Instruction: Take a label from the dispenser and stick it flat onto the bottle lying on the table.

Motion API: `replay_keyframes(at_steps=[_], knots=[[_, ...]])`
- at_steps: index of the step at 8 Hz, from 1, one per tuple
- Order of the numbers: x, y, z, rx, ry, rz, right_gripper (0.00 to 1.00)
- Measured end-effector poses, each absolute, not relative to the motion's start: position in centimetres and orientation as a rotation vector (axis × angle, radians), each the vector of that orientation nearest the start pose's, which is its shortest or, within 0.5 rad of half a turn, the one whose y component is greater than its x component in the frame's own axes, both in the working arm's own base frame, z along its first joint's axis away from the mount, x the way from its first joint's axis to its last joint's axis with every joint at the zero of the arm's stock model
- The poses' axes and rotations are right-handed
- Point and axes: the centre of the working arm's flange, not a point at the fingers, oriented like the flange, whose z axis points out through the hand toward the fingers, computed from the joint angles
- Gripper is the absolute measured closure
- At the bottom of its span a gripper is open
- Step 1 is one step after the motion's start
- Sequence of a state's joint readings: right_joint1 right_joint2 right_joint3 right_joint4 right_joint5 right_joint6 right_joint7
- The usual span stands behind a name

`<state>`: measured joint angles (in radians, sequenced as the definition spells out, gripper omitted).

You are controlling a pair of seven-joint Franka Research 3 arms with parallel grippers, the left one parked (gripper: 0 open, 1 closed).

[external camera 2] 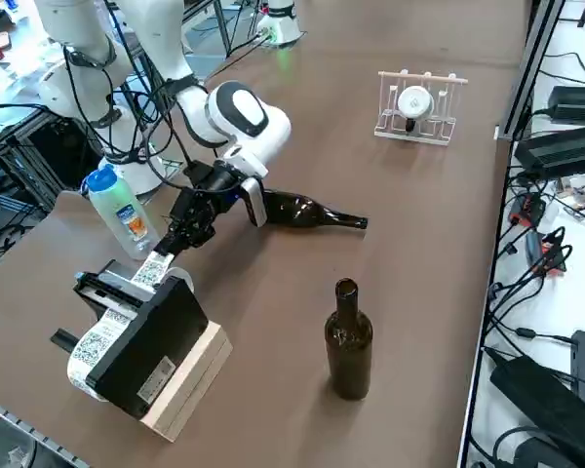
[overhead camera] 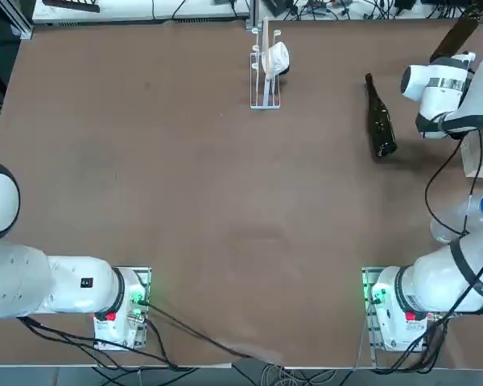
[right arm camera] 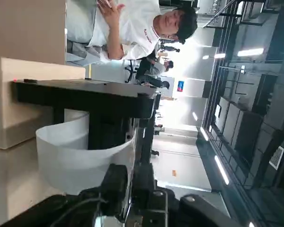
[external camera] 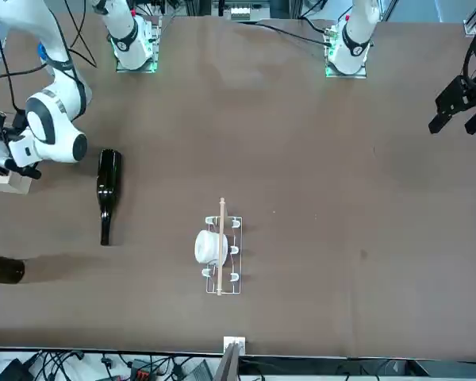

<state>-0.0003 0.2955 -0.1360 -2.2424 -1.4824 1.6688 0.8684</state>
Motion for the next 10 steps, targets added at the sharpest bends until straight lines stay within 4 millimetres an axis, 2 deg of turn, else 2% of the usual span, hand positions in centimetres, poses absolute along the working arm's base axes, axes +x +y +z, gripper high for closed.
replay_keyframes(at_steps=[2,10], knots=[[48.8,-16.5,26.3,1.657,-0.049,-0.185,0.99],[49.2,-16.1,28.0,1.636,-0.074,-0.161,0.99]])
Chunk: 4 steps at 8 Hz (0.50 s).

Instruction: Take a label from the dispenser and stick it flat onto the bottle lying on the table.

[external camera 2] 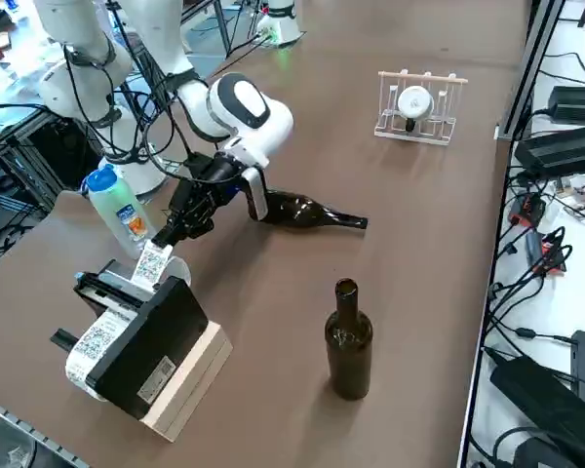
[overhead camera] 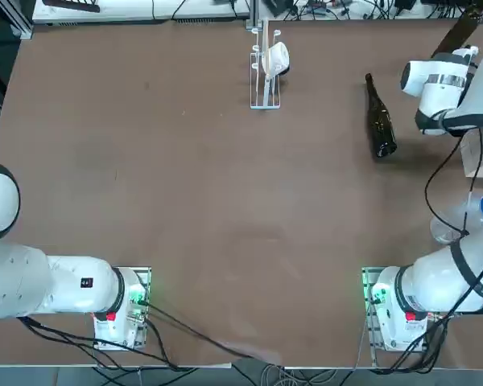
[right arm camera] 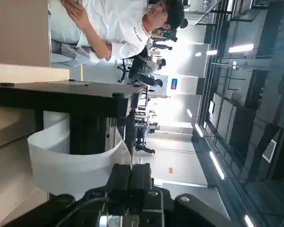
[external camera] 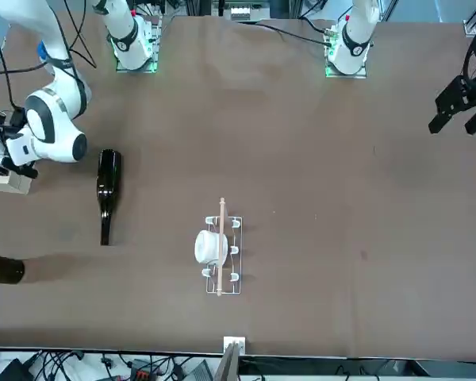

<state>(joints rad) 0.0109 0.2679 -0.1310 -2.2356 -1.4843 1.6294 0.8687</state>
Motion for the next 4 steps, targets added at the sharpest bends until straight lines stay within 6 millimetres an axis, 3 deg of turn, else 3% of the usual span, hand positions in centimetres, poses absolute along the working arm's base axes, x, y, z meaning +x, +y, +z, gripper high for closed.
replay_keyframes(at_steps=[4], knots=[[49.18,-16.16,28.47,1.628,-0.083,-0.16,0.99]])
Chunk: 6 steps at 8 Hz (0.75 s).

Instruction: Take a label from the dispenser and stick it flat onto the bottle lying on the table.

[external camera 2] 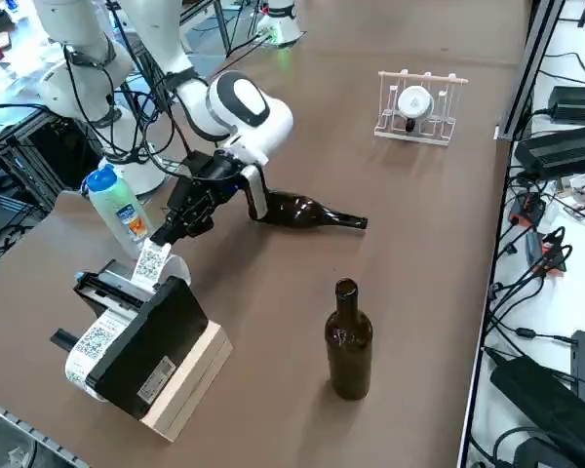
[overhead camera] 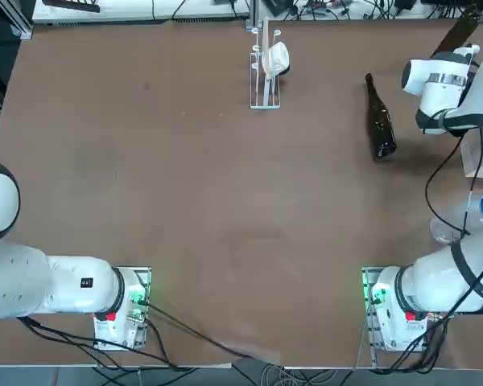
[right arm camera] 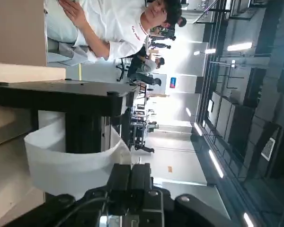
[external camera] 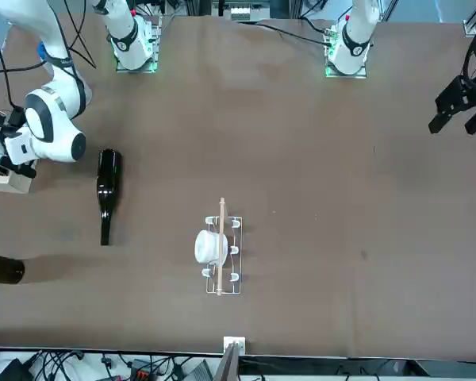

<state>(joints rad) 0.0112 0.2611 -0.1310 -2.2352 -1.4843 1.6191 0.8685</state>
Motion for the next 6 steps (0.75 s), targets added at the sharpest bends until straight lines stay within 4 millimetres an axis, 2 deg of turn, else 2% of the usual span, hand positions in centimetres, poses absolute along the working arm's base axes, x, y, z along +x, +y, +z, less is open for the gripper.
replay_keyframes(at_steps=[4,6], knots=[[49.2,-15.7,31.7,1.663,-0.135,-0.145,0.99],[49.3,-15.0,32.6,1.676,-0.139,-0.133,0.99]])
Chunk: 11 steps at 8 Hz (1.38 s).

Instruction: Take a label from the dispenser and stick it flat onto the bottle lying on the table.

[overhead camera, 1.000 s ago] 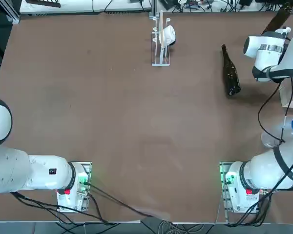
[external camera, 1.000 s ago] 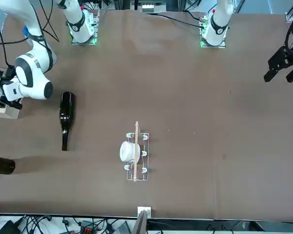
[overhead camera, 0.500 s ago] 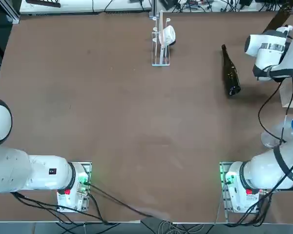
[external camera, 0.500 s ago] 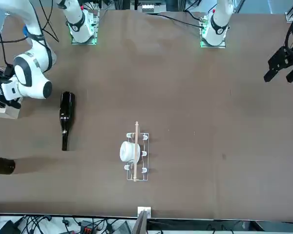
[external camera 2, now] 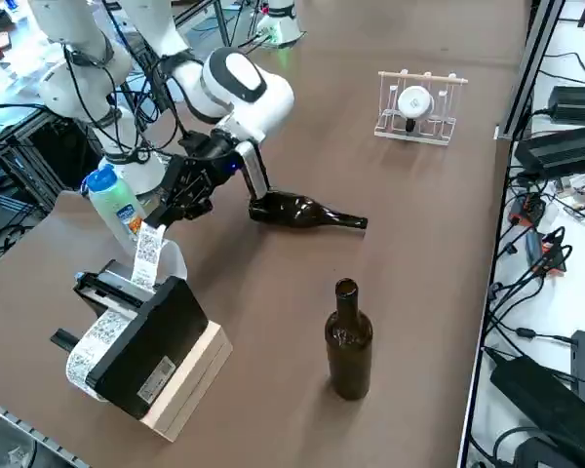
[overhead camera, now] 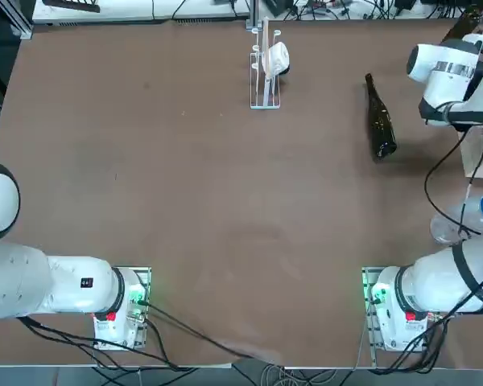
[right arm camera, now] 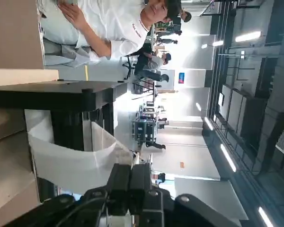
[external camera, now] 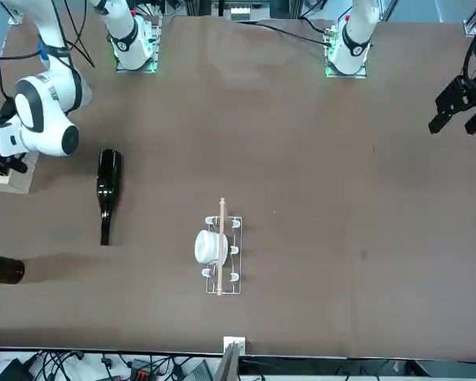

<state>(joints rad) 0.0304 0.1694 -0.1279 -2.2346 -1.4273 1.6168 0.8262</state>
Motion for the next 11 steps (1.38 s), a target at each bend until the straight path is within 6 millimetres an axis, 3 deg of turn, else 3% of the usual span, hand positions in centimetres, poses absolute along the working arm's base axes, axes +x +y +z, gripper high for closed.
replay_keyframes(at_steps=[6,9,11], knots=[[49.7,-14.2,32.5,1.679,-0.109,-0.139,0.99],[50.6,-13.5,33.9,1.71,-0.151,-0.129,0.99],[51.3,-12.0,34.8,1.765,-0.18,-0.133,0.99]])
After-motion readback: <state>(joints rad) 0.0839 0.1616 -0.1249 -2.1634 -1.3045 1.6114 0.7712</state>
